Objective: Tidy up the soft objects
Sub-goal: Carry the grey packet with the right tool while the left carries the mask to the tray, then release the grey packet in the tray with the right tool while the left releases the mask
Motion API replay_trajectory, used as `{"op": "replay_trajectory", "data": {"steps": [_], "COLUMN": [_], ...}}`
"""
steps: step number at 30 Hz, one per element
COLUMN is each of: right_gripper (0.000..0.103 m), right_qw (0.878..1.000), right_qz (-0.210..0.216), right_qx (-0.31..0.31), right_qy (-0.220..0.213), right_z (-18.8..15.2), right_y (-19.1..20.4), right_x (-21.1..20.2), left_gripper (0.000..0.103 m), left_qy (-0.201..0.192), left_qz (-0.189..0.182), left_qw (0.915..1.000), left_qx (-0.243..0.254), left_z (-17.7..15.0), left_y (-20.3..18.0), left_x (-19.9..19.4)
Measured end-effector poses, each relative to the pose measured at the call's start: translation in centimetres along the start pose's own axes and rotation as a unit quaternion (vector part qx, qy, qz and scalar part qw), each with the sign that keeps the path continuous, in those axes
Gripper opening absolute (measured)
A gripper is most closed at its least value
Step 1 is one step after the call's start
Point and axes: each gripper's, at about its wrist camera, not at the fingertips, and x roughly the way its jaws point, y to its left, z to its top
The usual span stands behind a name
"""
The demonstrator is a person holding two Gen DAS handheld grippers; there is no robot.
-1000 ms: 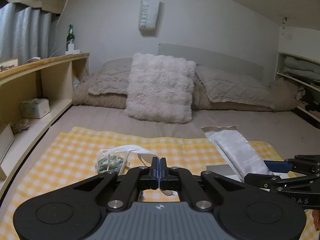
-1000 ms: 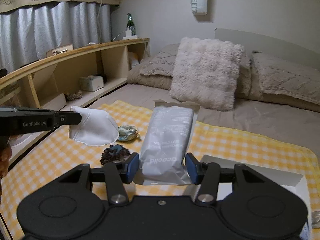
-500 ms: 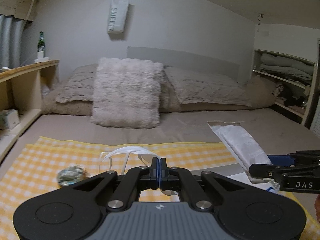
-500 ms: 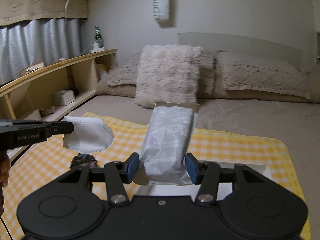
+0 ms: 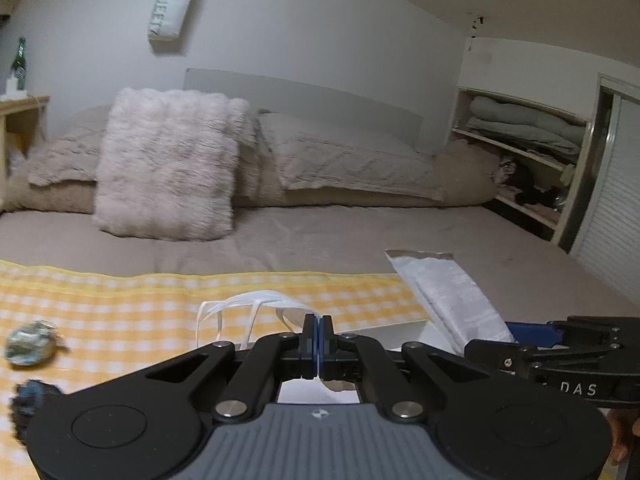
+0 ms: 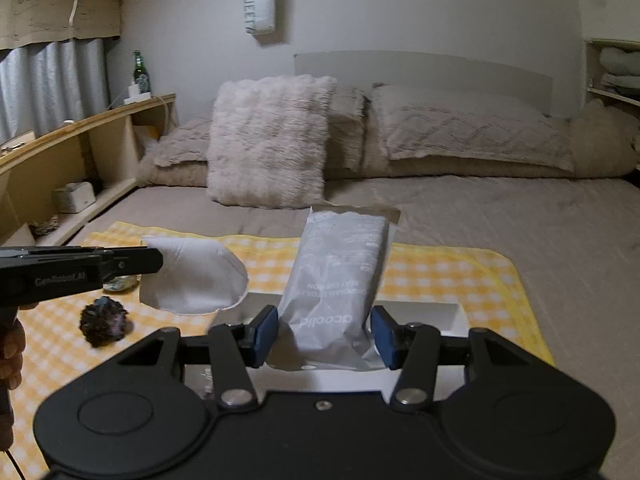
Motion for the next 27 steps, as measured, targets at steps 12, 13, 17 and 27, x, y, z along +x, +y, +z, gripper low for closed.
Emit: {"op": "replay_trajectory", "data": {"steps": [12, 13, 17, 27], "right_gripper": [0.052, 0.052, 0.052, 0.066], "right_qw": [0.998, 0.998, 0.996, 0.99], "right_qz": [-0.044, -0.044, -0.028, -0.017], "right_qx": [0.019, 0.021, 0.026, 0.007], "right_qy": [0.039, 0.044, 0.079, 0.137], "right_z": [-1.5, -1.6, -2.4, -4.1], "right_y": [-3.2, -3.4, -3.4, -1.4], "right_x": [3.7, 4.1, 6.3, 11.4], "left_gripper": [0.0, 0.0, 0.0, 0.031], "left_qy": [0.058, 0.072, 0.116, 0.142], "left_qz": [-0.065, -0.061, -0.026, -0.003], "left_qw": [0.9936, 0.9927, 0.9908, 0.9877], "left_qx": [-0.072, -0.075, -0.066, -0.064], "left_z": [-3.1, -3.6, -5.4, -6.3], "left_y": [1.4, 1.7, 3.1, 5.0], "left_x": [9.0, 9.9, 12.4, 13.4]}}
